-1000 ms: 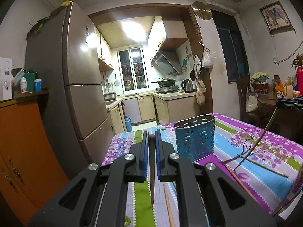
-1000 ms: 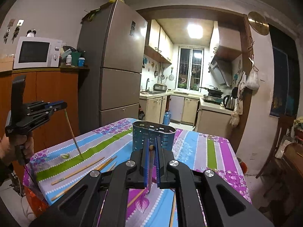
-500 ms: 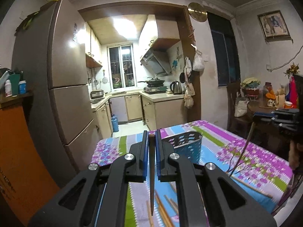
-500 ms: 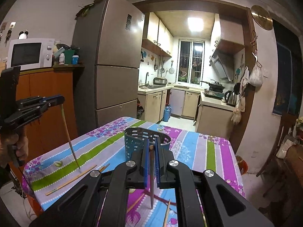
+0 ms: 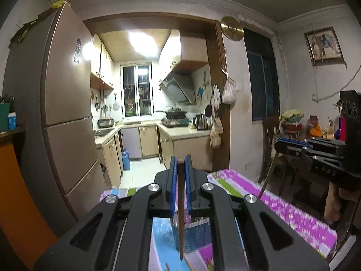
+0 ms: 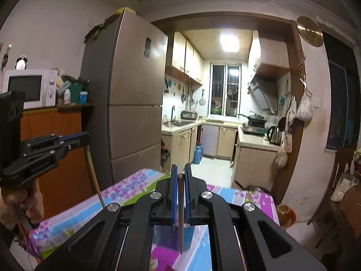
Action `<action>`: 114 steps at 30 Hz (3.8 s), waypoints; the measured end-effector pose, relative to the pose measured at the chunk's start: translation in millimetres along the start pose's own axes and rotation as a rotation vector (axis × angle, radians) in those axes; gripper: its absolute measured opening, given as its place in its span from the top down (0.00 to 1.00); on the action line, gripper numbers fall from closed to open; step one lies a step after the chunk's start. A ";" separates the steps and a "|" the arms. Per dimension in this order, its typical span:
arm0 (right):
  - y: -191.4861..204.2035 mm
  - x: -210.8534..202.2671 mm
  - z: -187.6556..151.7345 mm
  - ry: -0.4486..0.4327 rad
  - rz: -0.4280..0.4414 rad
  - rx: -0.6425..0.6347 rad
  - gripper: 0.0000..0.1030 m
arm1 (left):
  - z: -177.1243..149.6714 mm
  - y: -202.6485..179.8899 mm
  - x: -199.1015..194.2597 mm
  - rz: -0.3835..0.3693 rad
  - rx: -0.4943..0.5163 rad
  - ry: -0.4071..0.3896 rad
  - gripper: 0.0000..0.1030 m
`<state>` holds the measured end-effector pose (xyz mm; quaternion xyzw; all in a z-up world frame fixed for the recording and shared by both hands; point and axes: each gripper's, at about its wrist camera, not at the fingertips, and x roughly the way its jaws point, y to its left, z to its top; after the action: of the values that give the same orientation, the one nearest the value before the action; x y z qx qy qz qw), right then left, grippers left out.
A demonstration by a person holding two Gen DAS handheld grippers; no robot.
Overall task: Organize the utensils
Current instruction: 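Carry the left tool's chopstick into the blue holder while the right tool inserts its own, then open both tools to release the chopsticks and pull back from the holder, then close the left tool on a chopstick while the right tool grasps another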
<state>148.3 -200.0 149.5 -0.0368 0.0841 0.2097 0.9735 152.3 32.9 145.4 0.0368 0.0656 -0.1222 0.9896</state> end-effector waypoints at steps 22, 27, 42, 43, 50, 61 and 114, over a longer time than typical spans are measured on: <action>-27.0 110.5 17.5 0.055 0.024 0.052 0.93 | 22.4 2.3 107.0 0.005 -0.060 -0.039 0.95; -27.4 121.5 2.4 0.081 0.032 0.066 0.93 | -0.6 4.6 121.6 -0.006 -0.071 0.000 0.95; -27.7 127.7 -12.1 0.105 0.031 0.086 0.92 | -21.0 12.2 126.3 0.008 -0.090 0.059 0.67; -27.1 122.4 -11.8 0.099 0.027 0.085 0.91 | -20.4 12.4 124.0 0.013 -0.087 0.058 0.67; -5.0 37.2 -16.4 0.027 0.042 0.044 0.64 | -25.8 17.4 48.2 0.046 -0.028 0.030 0.46; 66.4 -109.0 -198.7 0.117 0.050 0.164 0.56 | -191.2 47.6 -128.1 0.171 0.035 0.161 0.34; 190.7 -77.8 -321.4 0.257 0.050 0.055 0.92 | -332.7 11.7 -150.1 0.095 0.001 0.265 0.93</action>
<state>-48.3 -92.2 -159.4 -0.0348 0.2146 0.2250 0.9498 -29.4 109.4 -162.1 0.0564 0.1940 -0.0691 0.9769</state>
